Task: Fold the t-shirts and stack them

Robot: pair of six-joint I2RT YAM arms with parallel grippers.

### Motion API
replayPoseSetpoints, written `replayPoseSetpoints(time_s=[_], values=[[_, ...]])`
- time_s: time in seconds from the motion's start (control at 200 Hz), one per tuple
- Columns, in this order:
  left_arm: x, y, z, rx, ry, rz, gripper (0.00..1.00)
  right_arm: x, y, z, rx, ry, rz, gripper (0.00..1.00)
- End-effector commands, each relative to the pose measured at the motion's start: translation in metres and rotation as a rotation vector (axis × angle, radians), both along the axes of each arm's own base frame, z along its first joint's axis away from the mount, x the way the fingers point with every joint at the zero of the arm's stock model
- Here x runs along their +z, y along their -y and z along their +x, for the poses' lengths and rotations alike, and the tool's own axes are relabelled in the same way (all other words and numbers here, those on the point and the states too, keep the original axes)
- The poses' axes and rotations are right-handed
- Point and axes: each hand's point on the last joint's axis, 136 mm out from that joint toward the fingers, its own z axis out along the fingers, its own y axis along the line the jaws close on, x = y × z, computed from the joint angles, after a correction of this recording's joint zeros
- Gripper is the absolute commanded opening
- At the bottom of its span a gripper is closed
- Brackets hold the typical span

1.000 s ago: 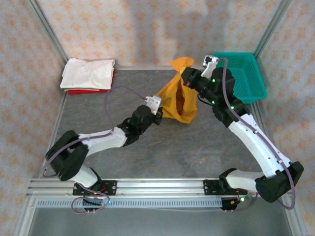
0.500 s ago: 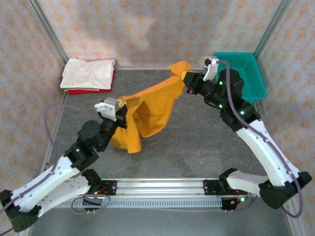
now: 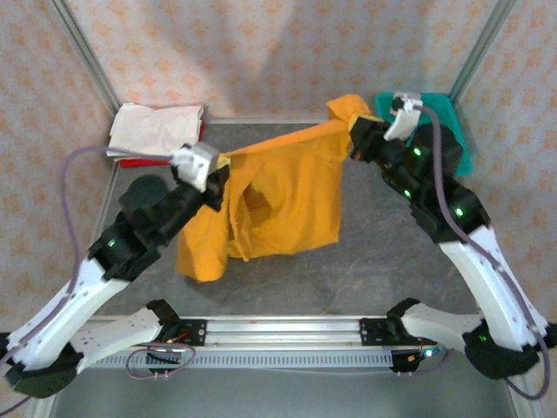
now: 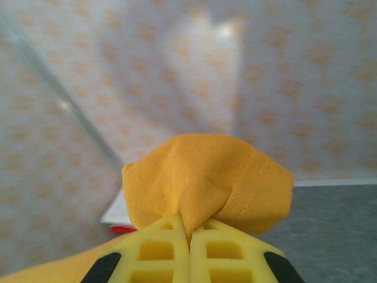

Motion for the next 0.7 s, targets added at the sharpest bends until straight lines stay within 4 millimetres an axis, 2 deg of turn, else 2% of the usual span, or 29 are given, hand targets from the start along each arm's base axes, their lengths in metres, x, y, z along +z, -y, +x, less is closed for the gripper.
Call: replayPoseSetpoints(time_s=[0.0,0.095,0.12,0.155,0.18,0.24,0.275,0.355,0.445,0.54,0.596,0.696], values=[[-0.039,-0.009,0.053,0.041,-0.146,-0.007,0.0,-0.051,0.036,0.068,-0.306,-0.131,-0.123,0.0],[-0.08,-0.027,0.115,0.116,-0.207,-0.003,0.0,-0.086,0.039,0.124,-0.37,-0.204,-0.103,0.0],[-0.092,-0.033,0.129,0.147,-0.223,0.022,0.13,-0.099,0.041,0.142,-0.393,-0.228,-0.1,0.02],[-0.106,-0.041,0.148,0.195,-0.246,0.053,0.36,-0.113,0.041,0.162,-0.398,-0.256,-0.094,0.16],[-0.116,-0.045,0.159,0.219,-0.269,0.07,0.47,-0.128,0.04,0.177,-0.394,-0.293,-0.096,0.25],[-0.131,-0.046,0.17,0.24,-0.334,0.094,0.63,-0.154,0.036,0.2,-0.357,-0.396,-0.082,0.36],[-0.134,-0.044,0.168,0.233,-0.354,0.085,0.67,-0.163,0.032,0.204,-0.321,-0.439,-0.077,0.4],[-0.129,-0.037,0.147,0.223,-0.314,0.049,0.68,-0.173,0.025,0.197,-0.273,-0.452,-0.09,0.46],[-0.144,-0.025,0.108,0.206,-0.319,0.081,0.72,-0.19,0.026,0.171,-0.239,-0.468,-0.087,0.49],[-0.181,-0.003,0.078,0.136,-0.432,0.098,0.71,-0.213,0.027,0.136,-0.19,-0.489,-0.065,0.49],[-0.206,0.017,0.065,0.074,-0.502,0.12,0.71,-0.228,0.027,0.119,-0.165,-0.503,-0.053,0.49],[-0.25,0.05,0.054,0.021,-0.593,0.183,0.7,-0.252,0.026,0.098,-0.136,-0.521,-0.028,0.49]])
